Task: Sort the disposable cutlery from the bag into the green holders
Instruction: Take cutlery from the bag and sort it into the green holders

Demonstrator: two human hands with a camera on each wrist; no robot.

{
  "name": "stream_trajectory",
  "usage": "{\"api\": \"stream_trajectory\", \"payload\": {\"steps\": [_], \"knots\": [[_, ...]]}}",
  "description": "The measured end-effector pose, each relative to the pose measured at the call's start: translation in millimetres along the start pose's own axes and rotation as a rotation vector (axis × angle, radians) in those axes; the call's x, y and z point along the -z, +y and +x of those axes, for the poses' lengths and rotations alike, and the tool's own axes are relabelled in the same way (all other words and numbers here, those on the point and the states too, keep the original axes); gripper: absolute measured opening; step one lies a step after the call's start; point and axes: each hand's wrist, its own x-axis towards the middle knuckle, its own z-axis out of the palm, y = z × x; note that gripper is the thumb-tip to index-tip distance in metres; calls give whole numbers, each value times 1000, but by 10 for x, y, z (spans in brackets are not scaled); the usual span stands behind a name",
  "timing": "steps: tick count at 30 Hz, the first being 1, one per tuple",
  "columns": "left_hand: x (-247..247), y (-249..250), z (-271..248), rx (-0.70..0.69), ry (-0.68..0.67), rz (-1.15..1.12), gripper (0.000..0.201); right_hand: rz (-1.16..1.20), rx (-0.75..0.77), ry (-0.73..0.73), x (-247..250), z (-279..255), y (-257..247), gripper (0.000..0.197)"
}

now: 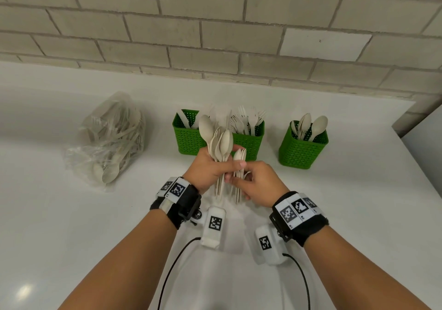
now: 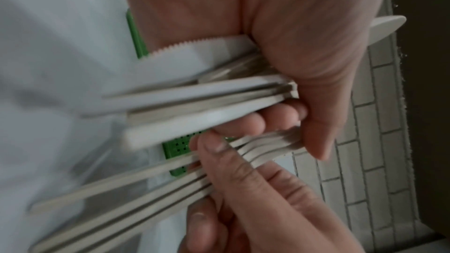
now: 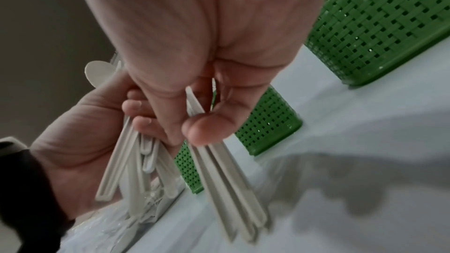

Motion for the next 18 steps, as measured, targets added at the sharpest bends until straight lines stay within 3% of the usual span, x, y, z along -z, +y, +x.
{"api": "stream_trajectory", "payload": {"steps": [4, 7, 11, 15, 18], "knots": [[0, 6, 21, -29, -38, -29, 27, 90, 34, 142, 44, 17, -43, 4], [3, -13, 6, -34, -32, -18, 24, 115, 63, 224, 84, 41, 22, 21], [12, -53, -19, -3, 9, -15, 28, 92, -29, 201, 56, 7, 121, 7], [15, -61, -22, 1, 51, -37, 27, 127, -77, 177, 93, -45, 110, 8], [-9, -46, -21, 10, 100, -77, 20, 103, -59, 277, 291, -48, 110, 6]]}}
